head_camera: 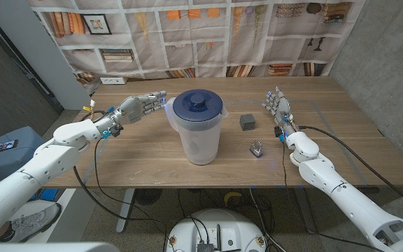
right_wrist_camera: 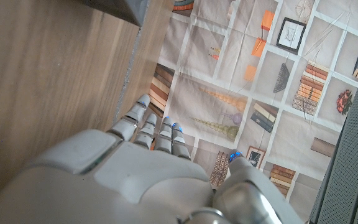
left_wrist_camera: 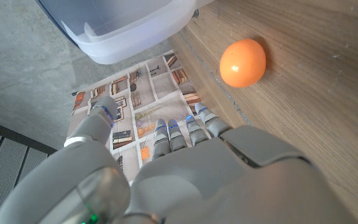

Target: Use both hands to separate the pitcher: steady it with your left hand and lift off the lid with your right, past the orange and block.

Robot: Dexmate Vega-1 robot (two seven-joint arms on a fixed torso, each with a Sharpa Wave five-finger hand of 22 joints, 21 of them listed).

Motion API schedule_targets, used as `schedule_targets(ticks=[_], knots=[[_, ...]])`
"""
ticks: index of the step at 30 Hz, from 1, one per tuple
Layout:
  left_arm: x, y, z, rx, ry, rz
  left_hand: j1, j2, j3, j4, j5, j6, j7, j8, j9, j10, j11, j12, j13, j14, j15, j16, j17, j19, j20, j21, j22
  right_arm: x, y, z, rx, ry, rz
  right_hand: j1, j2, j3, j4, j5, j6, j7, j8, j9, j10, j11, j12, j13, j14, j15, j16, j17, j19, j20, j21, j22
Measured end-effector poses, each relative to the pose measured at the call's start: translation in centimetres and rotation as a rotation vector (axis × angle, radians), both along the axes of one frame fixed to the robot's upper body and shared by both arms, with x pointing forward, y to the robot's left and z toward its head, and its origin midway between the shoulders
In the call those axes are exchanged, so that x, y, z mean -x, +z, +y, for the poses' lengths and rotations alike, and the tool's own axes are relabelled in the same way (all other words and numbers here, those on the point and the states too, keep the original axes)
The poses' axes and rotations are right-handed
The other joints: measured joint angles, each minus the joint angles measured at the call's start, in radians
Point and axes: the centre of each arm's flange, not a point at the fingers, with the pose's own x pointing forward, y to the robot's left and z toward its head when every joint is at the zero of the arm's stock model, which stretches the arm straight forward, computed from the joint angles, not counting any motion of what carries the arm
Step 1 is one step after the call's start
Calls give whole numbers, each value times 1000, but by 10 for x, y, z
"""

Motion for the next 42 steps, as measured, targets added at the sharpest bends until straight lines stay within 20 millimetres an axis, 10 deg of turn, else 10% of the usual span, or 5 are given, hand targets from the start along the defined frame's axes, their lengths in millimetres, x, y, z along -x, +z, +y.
schedule_targets(ticks=[42], knots=[[12,10,3,-219,-139,-5,214,-92,0,0,15,-36,-14,-7,0,1,-17,-3,5,5,1,1,0,-48,2,-6,3,10,6,5,32,-32,1,-9,9,3,-3,0,-9,-2,0,0,0,0,0,0,-9,-9,0,-18,9,-9,-29,0]])
